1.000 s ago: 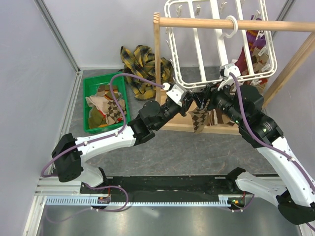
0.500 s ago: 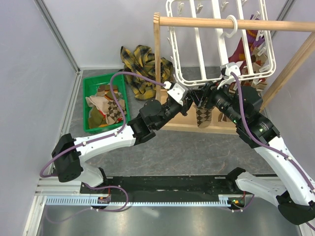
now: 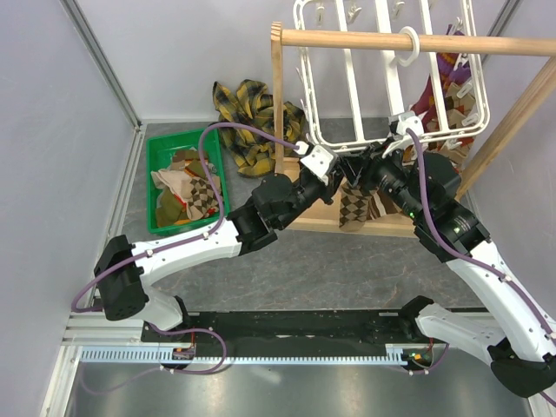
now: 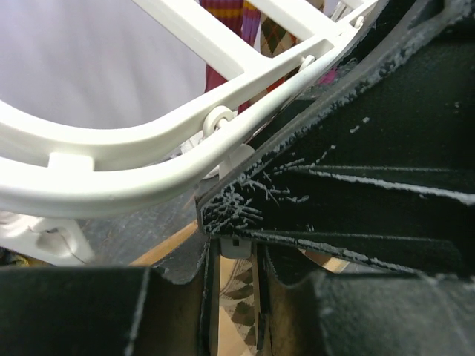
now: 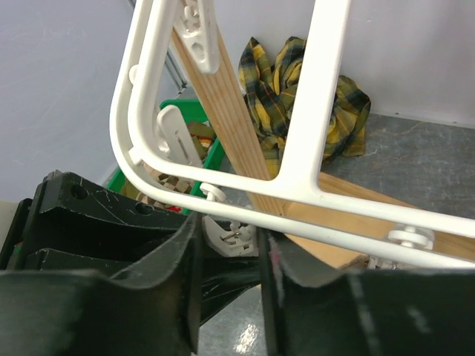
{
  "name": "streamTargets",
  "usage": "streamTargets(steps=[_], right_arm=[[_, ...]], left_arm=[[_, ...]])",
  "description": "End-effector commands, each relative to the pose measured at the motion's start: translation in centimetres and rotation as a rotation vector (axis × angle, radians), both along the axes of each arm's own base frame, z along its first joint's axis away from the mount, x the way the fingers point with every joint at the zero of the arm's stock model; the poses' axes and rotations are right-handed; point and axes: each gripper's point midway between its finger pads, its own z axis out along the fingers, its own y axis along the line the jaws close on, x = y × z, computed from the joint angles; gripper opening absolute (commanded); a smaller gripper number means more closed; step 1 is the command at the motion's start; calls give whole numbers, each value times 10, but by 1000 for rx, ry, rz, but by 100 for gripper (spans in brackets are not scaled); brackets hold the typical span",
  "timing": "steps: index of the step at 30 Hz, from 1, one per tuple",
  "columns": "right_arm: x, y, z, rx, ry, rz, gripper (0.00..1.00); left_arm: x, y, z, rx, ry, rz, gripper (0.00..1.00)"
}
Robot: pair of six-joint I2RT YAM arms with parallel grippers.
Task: Clip the socks to the hanger
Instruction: Open the clamp at the hanger.
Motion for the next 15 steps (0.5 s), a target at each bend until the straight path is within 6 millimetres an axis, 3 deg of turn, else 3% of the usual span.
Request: streamTargets(steps=[1, 4, 8, 12, 15], right_arm=[[12, -8, 19, 40, -87, -70, 29], [12, -14, 16, 38, -79, -94, 20], [11, -17, 11, 37, -67, -106, 6], [10, -18, 8, 36, -61, -111, 5], [10, -18, 7, 34, -58, -114, 6]], left_arm=[[-25, -18, -4, 11, 48, -91, 2], [-24, -10, 3, -2, 48, -63, 7], [-24, 2, 13, -21, 44, -35, 23], [-27, 16, 23, -55, 58, -23, 48], [-29, 30, 23, -60, 76, -9, 60]])
